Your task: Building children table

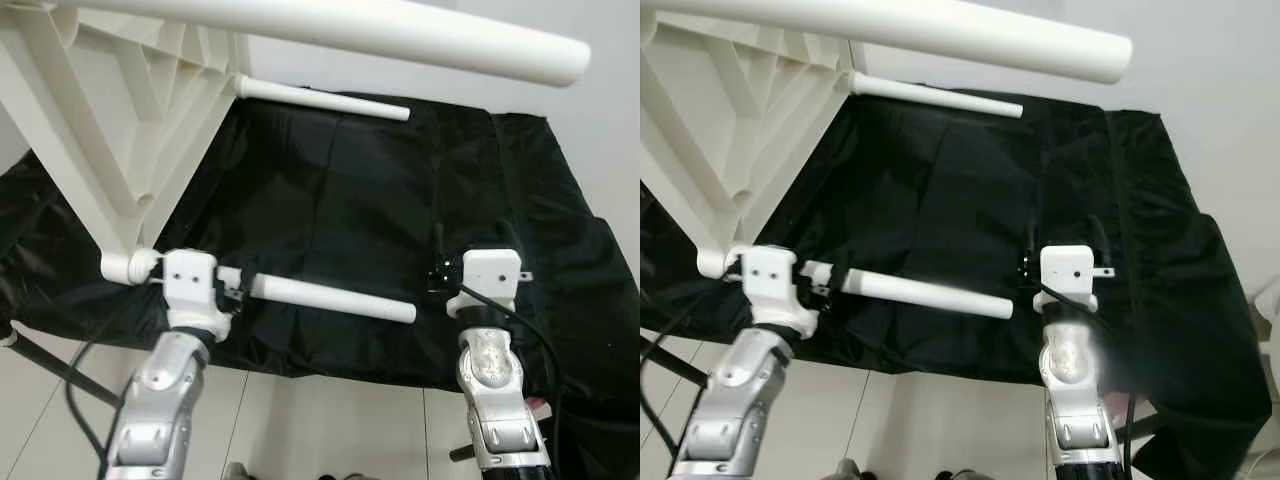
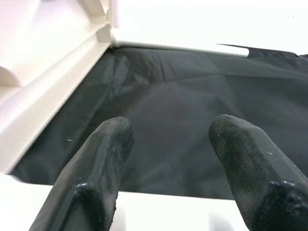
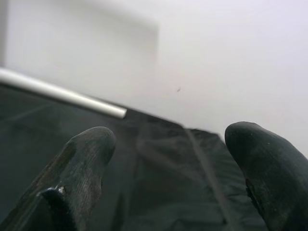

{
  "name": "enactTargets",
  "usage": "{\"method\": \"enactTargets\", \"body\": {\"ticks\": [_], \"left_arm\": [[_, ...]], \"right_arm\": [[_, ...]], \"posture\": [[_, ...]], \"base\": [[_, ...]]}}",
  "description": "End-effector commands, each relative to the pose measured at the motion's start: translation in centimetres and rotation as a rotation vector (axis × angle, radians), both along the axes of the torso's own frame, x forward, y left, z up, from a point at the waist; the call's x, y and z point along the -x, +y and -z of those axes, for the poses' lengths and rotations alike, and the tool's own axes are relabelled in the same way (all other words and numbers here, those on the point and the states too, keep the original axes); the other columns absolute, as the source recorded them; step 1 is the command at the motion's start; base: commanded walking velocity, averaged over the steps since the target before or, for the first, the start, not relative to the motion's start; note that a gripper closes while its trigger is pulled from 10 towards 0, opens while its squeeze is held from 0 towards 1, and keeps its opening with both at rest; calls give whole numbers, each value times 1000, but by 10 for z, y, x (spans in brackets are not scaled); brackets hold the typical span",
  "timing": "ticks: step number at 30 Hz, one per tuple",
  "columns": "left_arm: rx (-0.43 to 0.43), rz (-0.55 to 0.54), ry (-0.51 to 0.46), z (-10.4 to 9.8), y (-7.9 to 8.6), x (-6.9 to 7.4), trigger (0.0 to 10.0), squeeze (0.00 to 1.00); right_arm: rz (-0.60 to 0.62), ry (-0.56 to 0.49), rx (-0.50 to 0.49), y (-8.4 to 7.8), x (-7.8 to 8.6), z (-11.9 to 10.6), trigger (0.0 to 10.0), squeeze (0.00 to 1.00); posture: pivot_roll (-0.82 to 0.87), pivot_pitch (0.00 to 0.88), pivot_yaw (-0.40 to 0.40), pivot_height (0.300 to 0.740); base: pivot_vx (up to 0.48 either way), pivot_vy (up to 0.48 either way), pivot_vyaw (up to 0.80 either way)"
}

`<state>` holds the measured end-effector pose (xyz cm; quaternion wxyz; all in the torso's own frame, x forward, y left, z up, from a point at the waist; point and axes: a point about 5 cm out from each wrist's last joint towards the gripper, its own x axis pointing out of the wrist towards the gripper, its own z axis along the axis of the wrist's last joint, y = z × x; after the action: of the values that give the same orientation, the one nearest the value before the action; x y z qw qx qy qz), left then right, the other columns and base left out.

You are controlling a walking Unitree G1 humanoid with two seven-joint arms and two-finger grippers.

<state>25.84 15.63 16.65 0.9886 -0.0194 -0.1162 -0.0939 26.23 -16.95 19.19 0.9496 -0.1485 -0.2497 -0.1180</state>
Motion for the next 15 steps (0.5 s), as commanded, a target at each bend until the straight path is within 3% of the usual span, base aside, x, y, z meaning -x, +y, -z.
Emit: {"method": "enactTargets", "body": {"ticks": [1, 9, 15], "left_arm": [[-2, -11, 22, 4, 3, 4, 10000, 0], [-51, -46, 50, 4, 16, 2, 10000, 0], [76, 1, 152, 12, 10, 12, 10000, 0]], "right_arm": [[7, 0, -11, -1, 4, 2, 10000, 0], [-77, 33, -18, 10, 11, 7, 10000, 0], [-59, -57, 106, 11, 16, -12, 10000, 0]], "posture": [[4, 155, 3, 740], [2, 167, 15, 740], [2, 167, 22, 740]], "base": [[0, 0, 0], [0, 0, 0], [0, 0, 0]]}}
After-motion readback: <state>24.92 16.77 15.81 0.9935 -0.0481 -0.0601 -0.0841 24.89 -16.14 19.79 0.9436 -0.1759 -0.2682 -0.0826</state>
